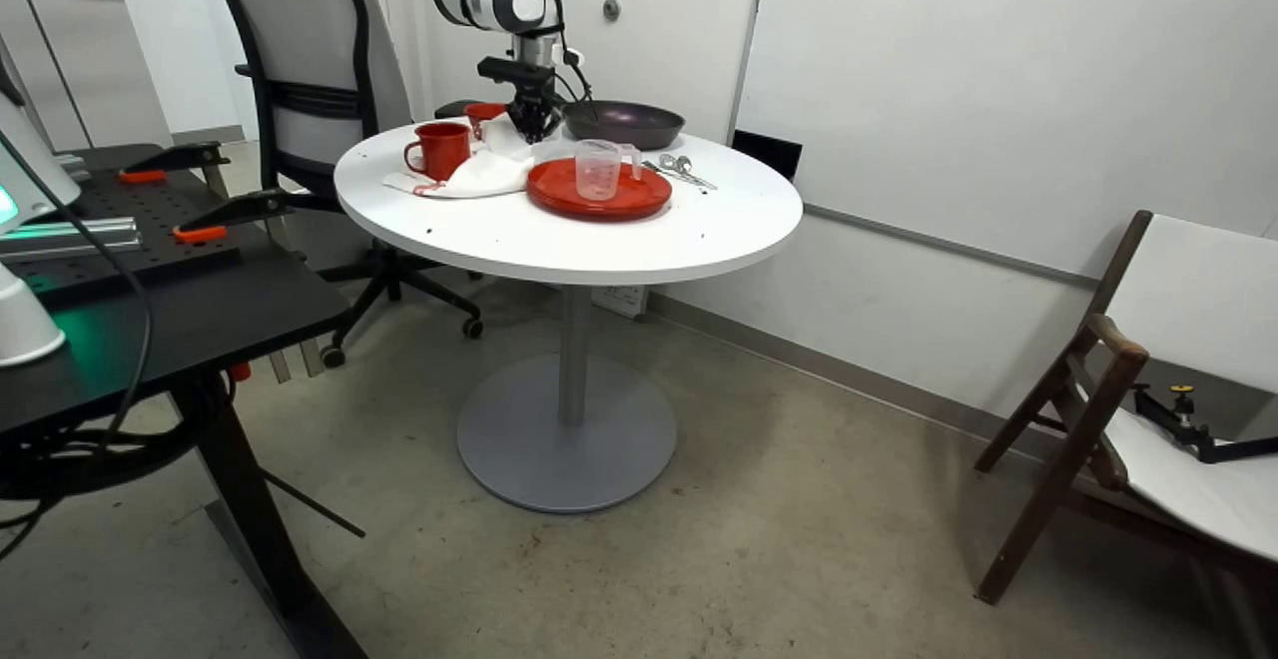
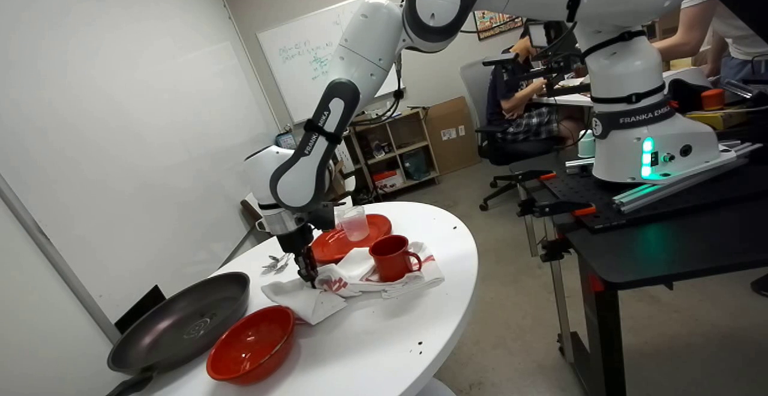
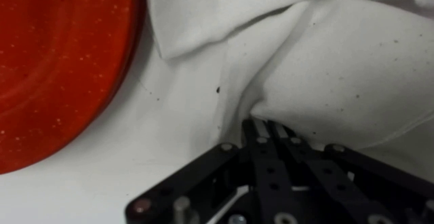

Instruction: Use the tea towel to wipe the table

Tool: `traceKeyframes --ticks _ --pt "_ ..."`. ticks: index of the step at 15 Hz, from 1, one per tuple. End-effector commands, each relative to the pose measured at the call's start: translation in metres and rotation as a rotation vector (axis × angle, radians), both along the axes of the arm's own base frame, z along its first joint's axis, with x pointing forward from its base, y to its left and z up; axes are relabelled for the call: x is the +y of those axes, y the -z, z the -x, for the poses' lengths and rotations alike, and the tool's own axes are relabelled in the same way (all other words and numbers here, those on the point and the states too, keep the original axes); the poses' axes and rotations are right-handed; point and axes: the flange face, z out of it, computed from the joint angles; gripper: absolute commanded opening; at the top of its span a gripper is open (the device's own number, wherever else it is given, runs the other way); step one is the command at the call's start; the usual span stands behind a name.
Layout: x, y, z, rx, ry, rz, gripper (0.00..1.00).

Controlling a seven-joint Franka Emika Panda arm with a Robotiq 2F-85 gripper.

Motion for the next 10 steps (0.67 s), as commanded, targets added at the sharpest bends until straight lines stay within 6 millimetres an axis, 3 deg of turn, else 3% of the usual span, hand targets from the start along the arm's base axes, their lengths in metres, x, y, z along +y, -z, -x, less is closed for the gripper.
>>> traceKeyframes --ticks 1,10 --pt "-0.006 0.009 -0.01 -0.014 0.041 -0.021 0.01" --pt "-0.031 0.002 -0.03 -0.066 0.094 -0.001 0.01"
